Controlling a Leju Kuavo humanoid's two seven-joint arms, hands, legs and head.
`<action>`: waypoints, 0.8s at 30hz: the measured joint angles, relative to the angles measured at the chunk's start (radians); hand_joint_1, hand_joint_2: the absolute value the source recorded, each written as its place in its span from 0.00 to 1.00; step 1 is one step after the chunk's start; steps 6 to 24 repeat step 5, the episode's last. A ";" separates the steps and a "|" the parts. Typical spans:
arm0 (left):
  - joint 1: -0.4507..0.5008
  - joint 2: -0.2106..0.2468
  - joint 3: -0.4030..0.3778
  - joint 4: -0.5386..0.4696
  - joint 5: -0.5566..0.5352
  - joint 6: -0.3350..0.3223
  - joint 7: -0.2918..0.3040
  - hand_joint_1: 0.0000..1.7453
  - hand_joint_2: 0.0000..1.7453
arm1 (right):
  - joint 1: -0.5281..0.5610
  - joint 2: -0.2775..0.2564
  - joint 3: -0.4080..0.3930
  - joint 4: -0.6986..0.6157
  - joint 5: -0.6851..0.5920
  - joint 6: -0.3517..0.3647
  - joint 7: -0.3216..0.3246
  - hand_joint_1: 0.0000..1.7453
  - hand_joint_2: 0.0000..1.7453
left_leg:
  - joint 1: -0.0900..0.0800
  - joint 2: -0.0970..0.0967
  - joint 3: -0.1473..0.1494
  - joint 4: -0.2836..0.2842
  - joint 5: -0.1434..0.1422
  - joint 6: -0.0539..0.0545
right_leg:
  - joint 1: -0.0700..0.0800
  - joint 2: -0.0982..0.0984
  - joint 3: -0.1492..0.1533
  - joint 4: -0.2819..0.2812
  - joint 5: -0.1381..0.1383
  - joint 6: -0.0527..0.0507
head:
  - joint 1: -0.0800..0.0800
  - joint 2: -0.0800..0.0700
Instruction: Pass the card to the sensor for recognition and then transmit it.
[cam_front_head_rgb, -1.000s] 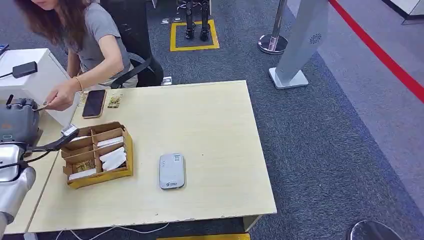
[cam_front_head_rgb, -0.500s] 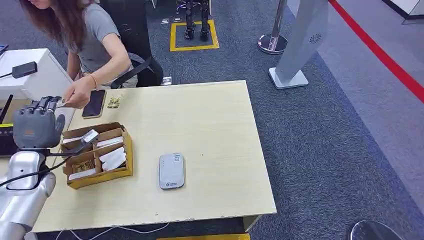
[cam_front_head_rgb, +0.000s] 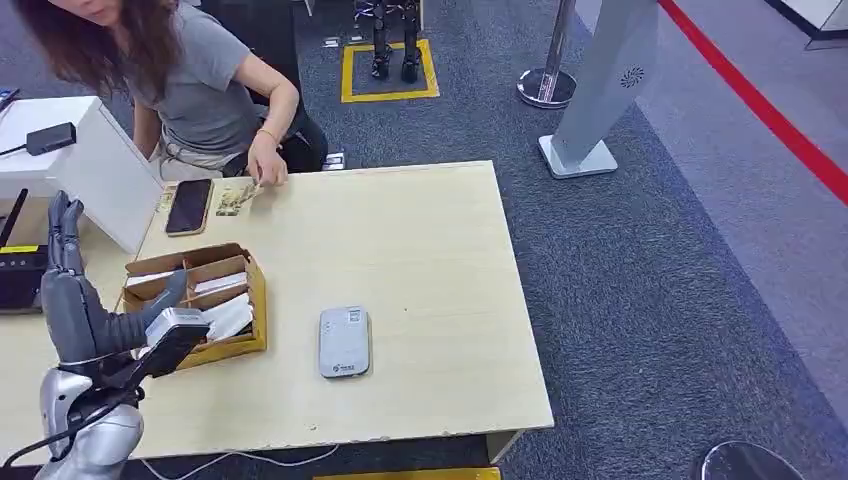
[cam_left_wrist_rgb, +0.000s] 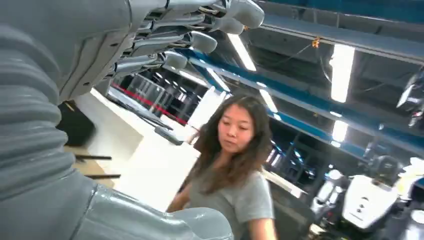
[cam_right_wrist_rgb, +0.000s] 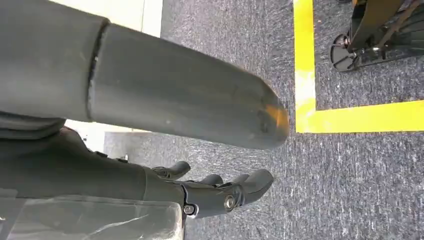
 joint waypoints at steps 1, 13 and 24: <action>0.009 -0.003 0.001 -0.016 0.017 -0.010 -0.008 0.00 1.00 | 0.000 0.000 -0.001 0.000 -0.002 0.000 0.000 0.00 0.00 | 0.000 0.000 0.000 0.000 0.000 0.000 | 0.000 0.000 0.000 0.000 0.000 0.000 | 0.000 0.000; 0.060 -0.010 0.004 -0.093 0.340 -0.228 -0.093 0.00 1.00 | 0.002 0.000 -0.014 0.000 -0.014 -0.009 -0.010 0.00 0.00 | 0.000 0.000 0.000 0.000 0.000 0.000 | 0.000 0.000 0.001 0.000 0.000 0.000 | 0.000 0.000; 0.060 -0.010 0.004 -0.093 0.340 -0.228 -0.093 0.00 1.00 | 0.002 0.000 -0.014 0.000 -0.014 -0.009 -0.010 0.00 0.00 | 0.000 0.000 0.000 0.000 0.000 0.000 | 0.000 0.000 0.001 0.000 0.000 0.000 | 0.000 0.000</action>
